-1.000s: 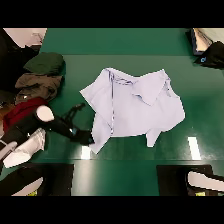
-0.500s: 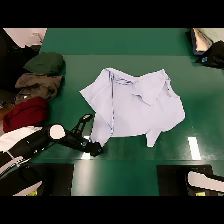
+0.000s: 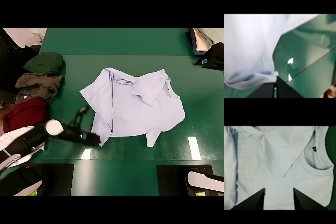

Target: Fold the shirts.

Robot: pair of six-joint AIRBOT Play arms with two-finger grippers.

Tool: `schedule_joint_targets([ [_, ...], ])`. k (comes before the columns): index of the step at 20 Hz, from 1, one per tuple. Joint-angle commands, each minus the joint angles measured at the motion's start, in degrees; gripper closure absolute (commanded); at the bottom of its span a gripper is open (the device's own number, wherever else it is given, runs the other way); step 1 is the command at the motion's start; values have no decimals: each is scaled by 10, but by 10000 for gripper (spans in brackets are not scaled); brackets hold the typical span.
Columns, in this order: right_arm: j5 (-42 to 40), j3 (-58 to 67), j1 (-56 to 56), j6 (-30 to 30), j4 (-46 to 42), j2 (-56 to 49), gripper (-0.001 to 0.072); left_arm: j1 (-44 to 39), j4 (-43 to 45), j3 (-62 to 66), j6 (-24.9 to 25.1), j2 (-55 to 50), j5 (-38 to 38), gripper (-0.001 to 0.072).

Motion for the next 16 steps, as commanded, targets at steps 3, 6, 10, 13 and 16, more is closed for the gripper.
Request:
schedule_joint_targets([
  [3, 38, -36, 0, -9, -66, 16, 335, 211, 43, 136, 21, 60, -52, 686],
  [6, -10, -168, -20, -9, -85, 67, 335, 306, 81, 176, 21, 64, -66, 686],
  [10, -77, -388, -73, -9, -83, 138, 334, 343, 132, 165, 19, 64, -67, 686],
  [13, -96, -521, -114, -18, -57, 167, 145, 343, 132, 143, 19, 61, -83, 686],
  [16, -136, -614, -128, -41, -5, 167, 128, 343, 132, 111, 15, 61, -83, 686],
])
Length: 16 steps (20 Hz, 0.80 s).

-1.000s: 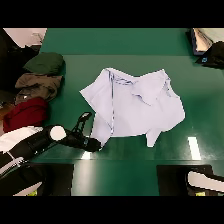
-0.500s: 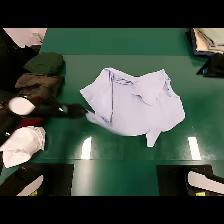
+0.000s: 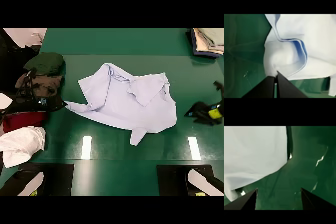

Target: Fold the shirts.

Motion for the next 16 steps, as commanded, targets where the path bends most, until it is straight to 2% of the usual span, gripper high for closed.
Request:
schedule_joint_targets([
  [1, -73, -122, -12, -26, 60, 12, 161, 6, 6, -29, -3, 0, -6, 686],
  [5, -169, -177, 34, -28, 86, 11, 163, 6, -4, -34, -3, 0, -11, 686],
  [8, -205, -187, 68, -28, 109, 11, 261, 6, -4, -34, -3, 0, -11, 686],
  [12, -231, -187, 98, -26, 115, 2, 267, 6, -6, -34, -3, 0, -14, 686],
  [13, -226, -187, 100, -26, 115, -7, 304, 6, -9, -34, -3, 0, -15, 686],
  [15, -220, -187, 108, -26, 115, -26, 430, 6, -20, -34, -3, 0, -15, 686],
  [16, -222, -186, 115, -26, 115, -31, 523, 6, -27, -34, -3, 0, -17, 686],
])
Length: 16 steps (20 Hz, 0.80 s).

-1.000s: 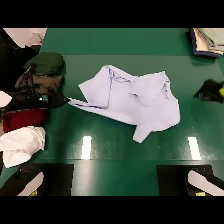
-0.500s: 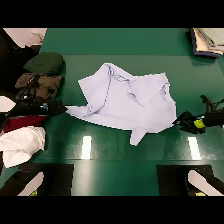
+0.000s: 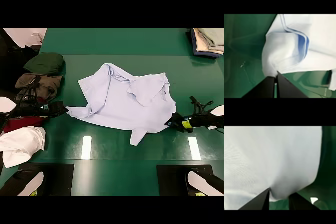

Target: Fold the shirts.

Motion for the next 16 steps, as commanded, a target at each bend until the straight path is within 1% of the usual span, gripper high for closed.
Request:
schedule_joint_targets([
  [1, -12, -1, 23, 0, 5, -14, 655, 1, -22, 0, 0, 0, -2, 686],
  [2, -14, 4, 27, 0, 4, -7, 695, 1, -35, 0, 0, 0, 2, 686],
  [5, -1, 76, 16, 1, 5, 57, 696, 1, -101, 49, 0, 0, 61, 686],
  [8, -8, 233, -22, 14, 4, 144, 696, 1, -211, 180, 0, 0, 167, 686],
  [9, -19, 292, -36, 14, 4, 166, 696, 1, -230, 232, 1, 0, 207, 686],
  [10, -34, 355, -51, 14, 4, 187, 696, 1, -231, 282, 2, 0, 235, 686],
  [11, -49, 410, -65, 14, 3, 203, 697, 1, -229, 331, 17, 0, 257, 686],
  [13, -73, 511, -90, 14, 2, 226, 697, 1, -229, 427, 71, 0, 275, 686],
  [15, -78, 585, -116, 13, -1, 242, 696, 1, -229, 512, 123, 0, 265, 686],
  [16, -77, 610, -128, 13, -1, 249, 697, 1, -229, 550, 144, 0, 249, 686],
])
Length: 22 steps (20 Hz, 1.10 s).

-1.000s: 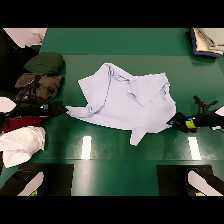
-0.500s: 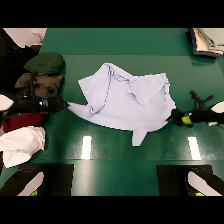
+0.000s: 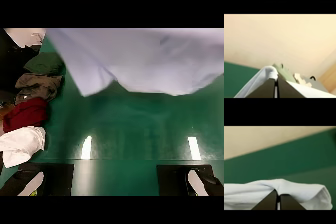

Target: Fold the shirts.

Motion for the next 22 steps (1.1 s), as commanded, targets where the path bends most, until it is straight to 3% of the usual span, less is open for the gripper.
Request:
schedule_joint_targets([
  [1, -16, 123, -45, 1, -8, 35, 696, 1, -10, 147, 83, 0, -8, 686],
  [8, 38, 168, -117, -13, -8, 76, 697, 1, -11, 303, 84, 0, -167, 686],
  [12, 106, 175, -180, -10, 3, 72, 697, 1, 4, 321, 67, 0, -246, 687],
  [16, 232, 173, -218, 15, 94, -8, 697, 1, 158, 220, -40, -14, -303, 687],
  [19, 292, 131, -181, 40, 93, -87, 697, 1, 202, 100, -60, -55, -322, 687],
  [22, 292, 43, -76, 40, 32, -170, 697, -2, 205, -2, -59, -129, -330, 687],
])
